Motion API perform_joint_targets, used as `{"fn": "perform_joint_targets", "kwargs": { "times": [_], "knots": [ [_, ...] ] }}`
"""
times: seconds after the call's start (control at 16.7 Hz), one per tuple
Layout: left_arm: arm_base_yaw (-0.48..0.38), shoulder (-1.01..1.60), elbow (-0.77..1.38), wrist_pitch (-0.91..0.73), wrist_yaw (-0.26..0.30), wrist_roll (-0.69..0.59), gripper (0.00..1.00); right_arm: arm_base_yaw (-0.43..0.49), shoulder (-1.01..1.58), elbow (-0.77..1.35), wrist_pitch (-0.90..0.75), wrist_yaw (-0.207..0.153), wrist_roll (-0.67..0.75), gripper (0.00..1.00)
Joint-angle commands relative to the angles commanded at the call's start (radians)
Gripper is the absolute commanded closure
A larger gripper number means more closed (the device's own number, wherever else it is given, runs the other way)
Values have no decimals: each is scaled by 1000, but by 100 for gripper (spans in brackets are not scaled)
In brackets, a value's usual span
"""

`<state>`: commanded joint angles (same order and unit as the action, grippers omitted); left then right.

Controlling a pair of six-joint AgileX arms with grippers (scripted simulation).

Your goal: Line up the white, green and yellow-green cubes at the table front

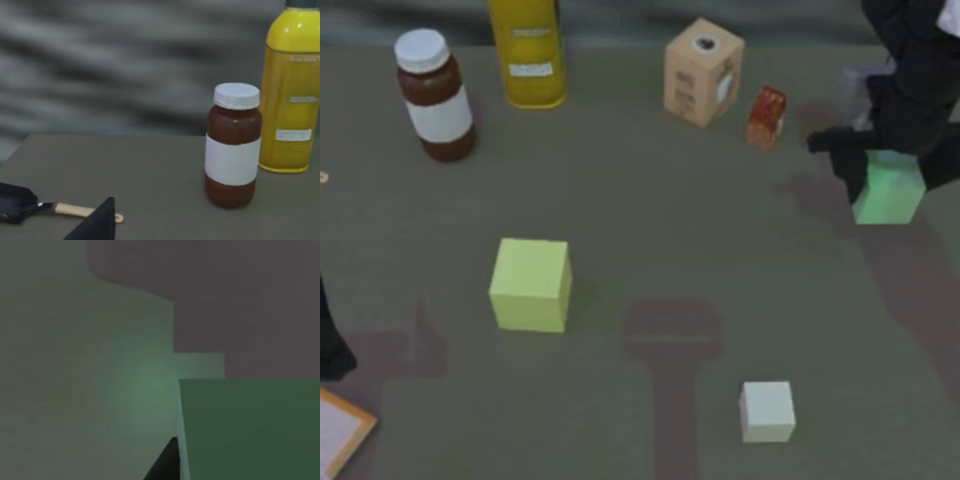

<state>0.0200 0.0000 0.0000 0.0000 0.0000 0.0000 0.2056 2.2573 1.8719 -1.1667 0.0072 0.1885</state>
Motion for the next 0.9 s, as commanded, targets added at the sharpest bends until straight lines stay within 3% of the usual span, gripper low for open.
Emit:
{"fn": "perform_joint_targets", "kwargs": {
  "times": [0.18, 0.36, 0.9],
  "knots": [
    [0, 0, 0, 0, 0, 0, 0, -3, 3, -3, 3, 0, 4, 100],
    [0, 0, 0, 0, 0, 0, 0, 65, -25, -37, 9, 1, 73, 100],
    [0, 0, 0, 0, 0, 0, 0, 575, -240, -320, 56, 4, 598, 100]
  ]
}}
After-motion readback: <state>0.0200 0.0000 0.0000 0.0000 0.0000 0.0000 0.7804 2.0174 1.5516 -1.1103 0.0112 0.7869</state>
